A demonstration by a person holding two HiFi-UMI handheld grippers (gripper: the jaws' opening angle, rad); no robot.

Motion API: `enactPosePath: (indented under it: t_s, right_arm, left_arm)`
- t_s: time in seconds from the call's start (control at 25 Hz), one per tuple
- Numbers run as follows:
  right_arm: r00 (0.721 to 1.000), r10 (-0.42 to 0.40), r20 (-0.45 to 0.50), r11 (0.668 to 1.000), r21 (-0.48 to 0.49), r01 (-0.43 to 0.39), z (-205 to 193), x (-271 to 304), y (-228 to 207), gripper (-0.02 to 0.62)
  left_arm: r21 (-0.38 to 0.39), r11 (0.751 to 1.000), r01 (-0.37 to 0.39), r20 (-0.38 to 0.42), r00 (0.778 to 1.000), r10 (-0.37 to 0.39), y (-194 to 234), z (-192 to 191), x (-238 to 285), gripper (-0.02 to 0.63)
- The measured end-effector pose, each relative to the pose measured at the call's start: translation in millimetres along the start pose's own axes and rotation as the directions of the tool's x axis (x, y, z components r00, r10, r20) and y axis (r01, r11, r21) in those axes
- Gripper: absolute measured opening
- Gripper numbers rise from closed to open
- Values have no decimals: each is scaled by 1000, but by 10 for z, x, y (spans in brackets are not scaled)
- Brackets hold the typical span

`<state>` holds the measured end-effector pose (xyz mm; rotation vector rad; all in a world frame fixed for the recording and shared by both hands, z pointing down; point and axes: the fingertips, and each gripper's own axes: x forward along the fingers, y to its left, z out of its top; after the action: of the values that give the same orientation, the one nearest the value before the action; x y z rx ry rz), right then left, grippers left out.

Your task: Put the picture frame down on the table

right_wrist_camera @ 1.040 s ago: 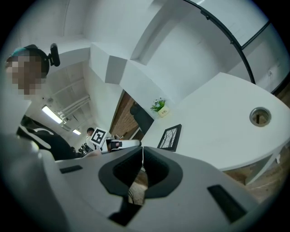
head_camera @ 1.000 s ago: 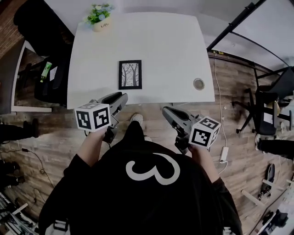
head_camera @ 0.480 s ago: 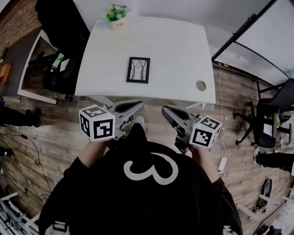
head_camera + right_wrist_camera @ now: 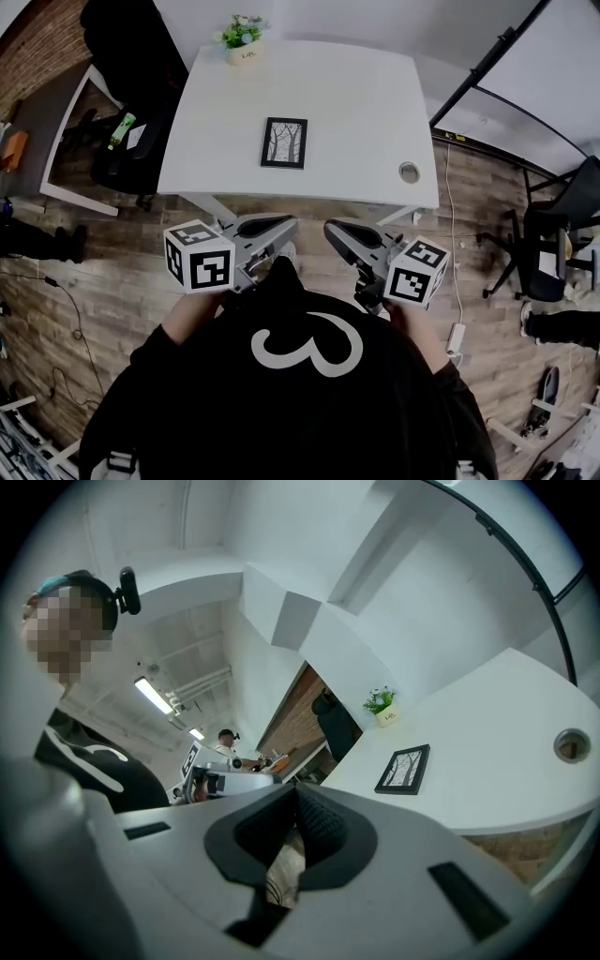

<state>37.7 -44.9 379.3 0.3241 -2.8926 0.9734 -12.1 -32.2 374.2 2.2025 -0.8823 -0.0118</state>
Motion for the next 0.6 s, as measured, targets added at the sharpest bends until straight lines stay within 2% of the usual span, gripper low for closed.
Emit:
enactPosePath:
  t_s: [0.6]
  right_arm:
    - [1000,-6,16,1000,-28,6,-5,-169,140,23]
  left_arm:
    - [47,999,-1,-5,1000,1,-190,-81,44,15]
